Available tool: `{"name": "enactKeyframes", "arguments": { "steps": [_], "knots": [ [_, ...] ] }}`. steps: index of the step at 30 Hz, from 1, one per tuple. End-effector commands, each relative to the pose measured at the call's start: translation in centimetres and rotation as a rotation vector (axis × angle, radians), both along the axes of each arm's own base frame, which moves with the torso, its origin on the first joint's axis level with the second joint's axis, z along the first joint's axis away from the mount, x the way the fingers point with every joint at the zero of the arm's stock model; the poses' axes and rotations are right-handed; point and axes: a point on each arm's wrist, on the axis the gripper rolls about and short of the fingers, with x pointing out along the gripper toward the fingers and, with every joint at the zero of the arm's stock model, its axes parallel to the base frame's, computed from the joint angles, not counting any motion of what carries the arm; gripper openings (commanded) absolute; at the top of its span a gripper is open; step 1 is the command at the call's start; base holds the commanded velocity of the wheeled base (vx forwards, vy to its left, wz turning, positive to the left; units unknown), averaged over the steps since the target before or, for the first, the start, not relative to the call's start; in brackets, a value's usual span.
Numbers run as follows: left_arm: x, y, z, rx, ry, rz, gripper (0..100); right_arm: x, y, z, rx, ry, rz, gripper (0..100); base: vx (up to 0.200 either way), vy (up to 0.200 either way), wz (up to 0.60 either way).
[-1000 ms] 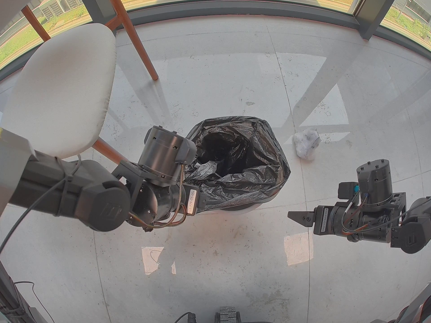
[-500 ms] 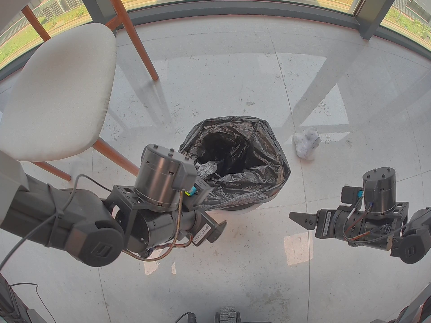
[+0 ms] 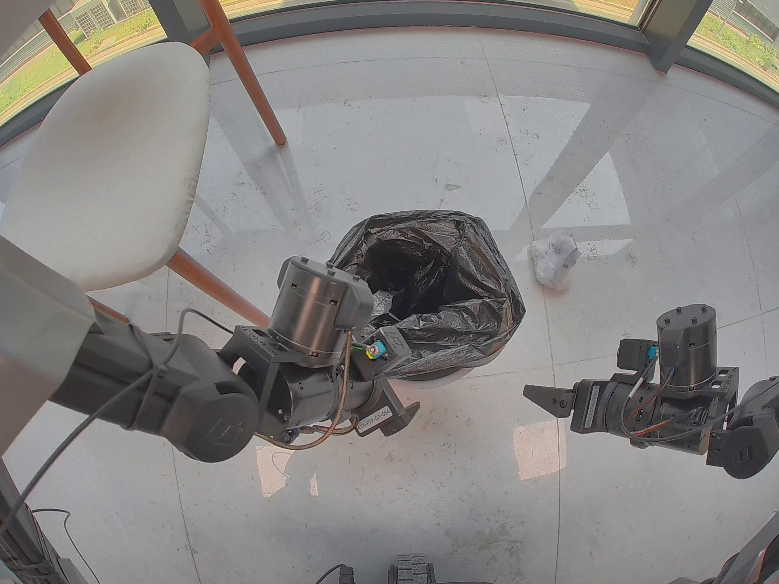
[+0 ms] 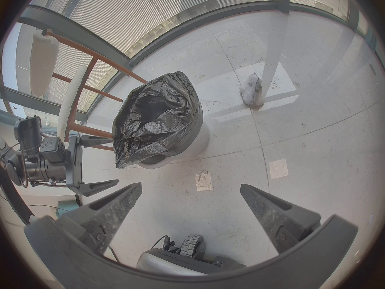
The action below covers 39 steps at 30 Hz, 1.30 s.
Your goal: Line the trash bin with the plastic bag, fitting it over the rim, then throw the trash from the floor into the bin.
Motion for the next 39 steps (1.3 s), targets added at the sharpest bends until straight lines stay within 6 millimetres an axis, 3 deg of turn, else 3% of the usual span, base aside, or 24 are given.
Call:
{"name": "enactKeyframes", "arguments": {
  "steps": [1,12,13,20,27,36,39],
  "knots": [
    [1.2,-1.1,-1.4,0.015,0.008,-0.013,100,0.0,0.0,0.0,0.000,0.002,0.001,100,0.000,0.000,0.00],
    [4.0,-2.1,-3.3,0.046,0.005,-0.044,100,0.0,0.0,0.0,0.001,0.000,0.000,100,0.000,0.000,0.00],
    [4.1,-2.2,-3.5,0.049,0.005,-0.045,0,0.0,0.0,0.0,0.002,-0.001,0.000,100,0.000,0.000,0.00],
    [4.8,-2.1,-4.2,0.047,0.006,-0.032,0,0.1,-0.2,0.0,0.002,-0.002,-0.008,100,0.000,0.000,0.00],
    [4.3,-1.9,-4.4,0.045,0.024,-0.032,0,0.1,-0.3,0.0,0.000,0.000,-0.012,100,0.000,0.000,0.00],
    [0.1,-2.2,-5.7,0.035,0.131,-0.059,0,0.1,-0.3,-0.2,-0.005,0.008,-0.012,100,0.000,0.000,0.00],
    [-0.1,-2.3,-5.8,0.038,0.133,-0.066,0,0.1,-0.3,-0.2,-0.006,0.009,-0.013,100,0.000,0.000,0.00]
  ]
}}
